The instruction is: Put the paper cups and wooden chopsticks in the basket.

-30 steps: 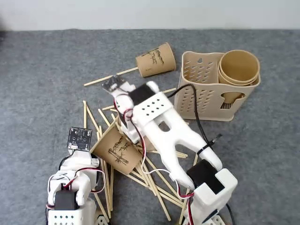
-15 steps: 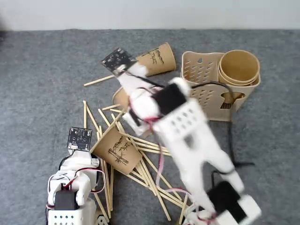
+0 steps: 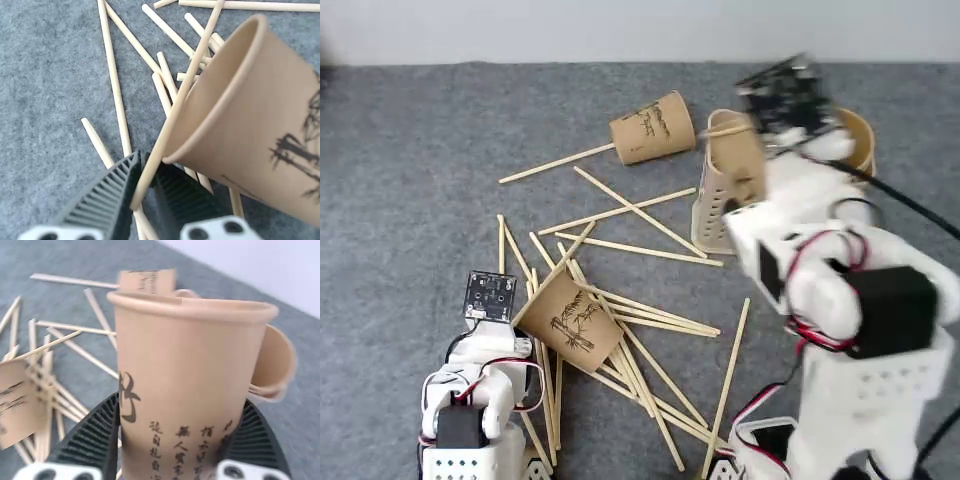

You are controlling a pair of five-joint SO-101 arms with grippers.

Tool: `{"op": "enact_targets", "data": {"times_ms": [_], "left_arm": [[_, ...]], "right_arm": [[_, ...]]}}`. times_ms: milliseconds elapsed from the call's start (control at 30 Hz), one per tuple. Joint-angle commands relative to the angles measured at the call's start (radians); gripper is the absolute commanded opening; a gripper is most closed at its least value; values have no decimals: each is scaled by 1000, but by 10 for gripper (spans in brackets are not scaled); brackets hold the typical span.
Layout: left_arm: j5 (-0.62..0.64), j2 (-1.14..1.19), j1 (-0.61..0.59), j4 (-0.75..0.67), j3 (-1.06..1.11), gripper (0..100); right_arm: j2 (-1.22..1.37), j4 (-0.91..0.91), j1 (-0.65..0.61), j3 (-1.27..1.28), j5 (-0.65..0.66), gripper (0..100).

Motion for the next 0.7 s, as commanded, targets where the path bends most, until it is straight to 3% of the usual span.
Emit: {"op": "enact_targets", "data": {"times_ms": [0,400,667], "left_arm": [[-2,-14,6,5,-19,14],[-2,-14,6,5,-19,14],[-2,-14,6,5,-19,14]], "right_arm": [[-24,25,79,-44,6,184],[-237,-93,143,204,14,185],[-446,-555,148,663,14,186]]}}
